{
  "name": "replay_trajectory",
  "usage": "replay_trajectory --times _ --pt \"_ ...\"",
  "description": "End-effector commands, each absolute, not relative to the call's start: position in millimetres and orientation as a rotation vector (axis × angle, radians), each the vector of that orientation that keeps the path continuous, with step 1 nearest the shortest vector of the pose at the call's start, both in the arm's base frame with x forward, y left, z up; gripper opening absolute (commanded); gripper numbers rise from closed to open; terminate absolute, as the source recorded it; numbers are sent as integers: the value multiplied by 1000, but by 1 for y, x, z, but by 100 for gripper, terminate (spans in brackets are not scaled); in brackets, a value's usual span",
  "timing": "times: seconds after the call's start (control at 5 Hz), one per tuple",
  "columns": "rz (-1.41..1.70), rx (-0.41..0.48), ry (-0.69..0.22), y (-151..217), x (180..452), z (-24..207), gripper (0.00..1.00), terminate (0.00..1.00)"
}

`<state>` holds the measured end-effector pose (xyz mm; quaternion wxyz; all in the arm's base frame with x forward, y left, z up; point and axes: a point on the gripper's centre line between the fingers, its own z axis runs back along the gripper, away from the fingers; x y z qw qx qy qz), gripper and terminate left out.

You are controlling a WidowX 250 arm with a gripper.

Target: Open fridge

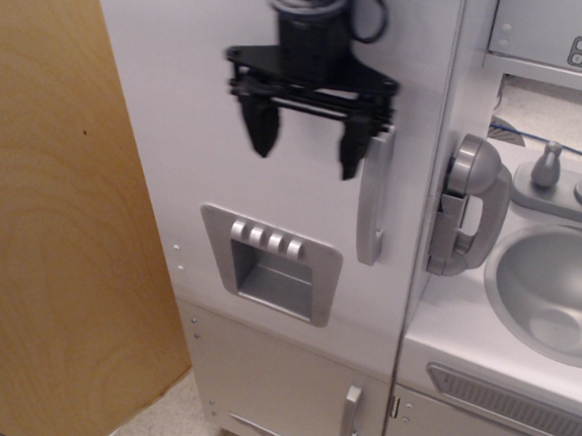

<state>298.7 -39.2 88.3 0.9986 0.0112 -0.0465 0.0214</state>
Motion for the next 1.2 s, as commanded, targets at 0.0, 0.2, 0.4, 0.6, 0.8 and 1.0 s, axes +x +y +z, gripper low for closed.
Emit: replay_trajectory --times 0.0,0.2,0.4,0.6,0.8,1.0 --pt "-49 4 -276 -78 280 72 100 0" --pt "-29 3 -314 -83 284 68 100 0" --pt "-17 10 -336 -84 293 68 100 0" --pt "26 -17 -313 -76 309 70 100 0" --pt "18 24 -349 -80 315 62 100 0" --pt "26 31 -345 -77 320 63 0 0"
